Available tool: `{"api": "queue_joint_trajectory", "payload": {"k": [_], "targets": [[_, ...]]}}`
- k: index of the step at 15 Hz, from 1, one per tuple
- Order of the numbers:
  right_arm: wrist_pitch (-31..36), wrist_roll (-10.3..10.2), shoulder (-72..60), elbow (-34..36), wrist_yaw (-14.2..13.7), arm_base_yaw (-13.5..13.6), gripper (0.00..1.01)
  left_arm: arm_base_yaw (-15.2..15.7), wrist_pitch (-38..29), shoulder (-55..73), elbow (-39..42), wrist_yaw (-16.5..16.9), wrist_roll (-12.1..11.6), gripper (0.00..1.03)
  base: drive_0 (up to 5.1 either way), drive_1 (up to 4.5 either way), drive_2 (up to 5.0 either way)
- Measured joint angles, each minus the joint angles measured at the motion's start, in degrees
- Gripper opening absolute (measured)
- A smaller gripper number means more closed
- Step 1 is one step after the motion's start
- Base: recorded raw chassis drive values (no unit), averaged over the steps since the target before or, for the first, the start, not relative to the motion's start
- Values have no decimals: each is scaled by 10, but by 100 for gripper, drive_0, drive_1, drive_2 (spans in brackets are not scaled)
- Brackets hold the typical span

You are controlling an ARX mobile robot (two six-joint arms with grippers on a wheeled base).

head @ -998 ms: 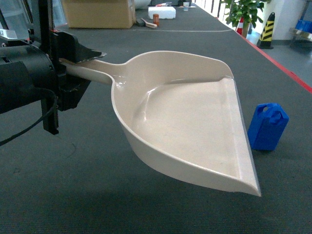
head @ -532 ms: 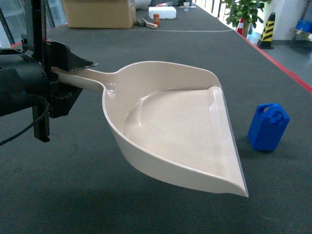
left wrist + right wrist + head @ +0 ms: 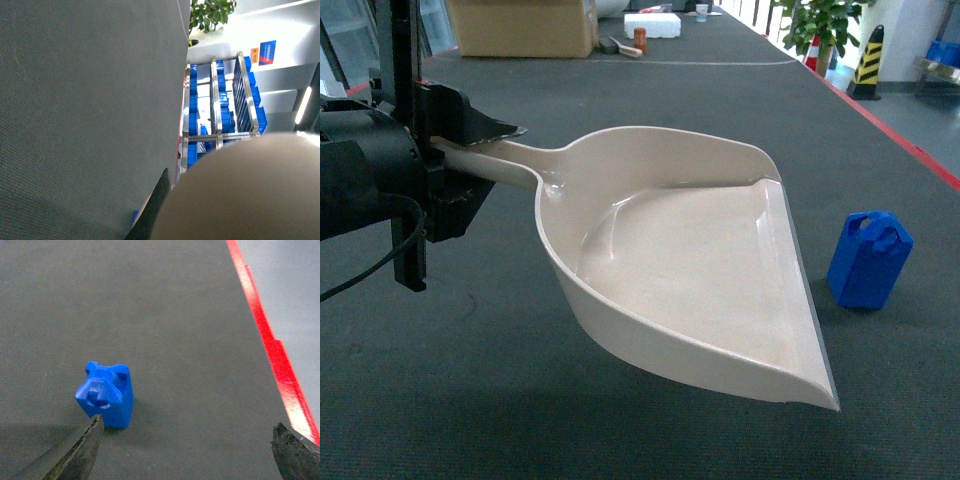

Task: Place part in tray to right shelf

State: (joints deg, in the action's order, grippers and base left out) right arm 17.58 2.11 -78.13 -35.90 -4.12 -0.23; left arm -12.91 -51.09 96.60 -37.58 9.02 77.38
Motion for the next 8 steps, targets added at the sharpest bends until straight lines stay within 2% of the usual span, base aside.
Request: {"api": "queue_joint_trajectory", "payload": {"k": [2, 4, 6, 8], "targets": [[-38, -2, -115, -113, 6, 22, 98, 0, 0, 0, 0, 0, 0, 17, 0, 0, 0], [-75, -7, -191, -199, 7, 42, 98, 0, 0, 0, 0, 0, 0, 17, 0, 0, 0], [-121, -24, -254, -266, 10, 57, 98, 0, 0, 0, 0, 0, 0, 17, 0, 0, 0], [-160, -41, -294, -308, -5, 70, 98, 0, 0, 0, 0, 0, 0, 17, 0, 0, 0]]}}
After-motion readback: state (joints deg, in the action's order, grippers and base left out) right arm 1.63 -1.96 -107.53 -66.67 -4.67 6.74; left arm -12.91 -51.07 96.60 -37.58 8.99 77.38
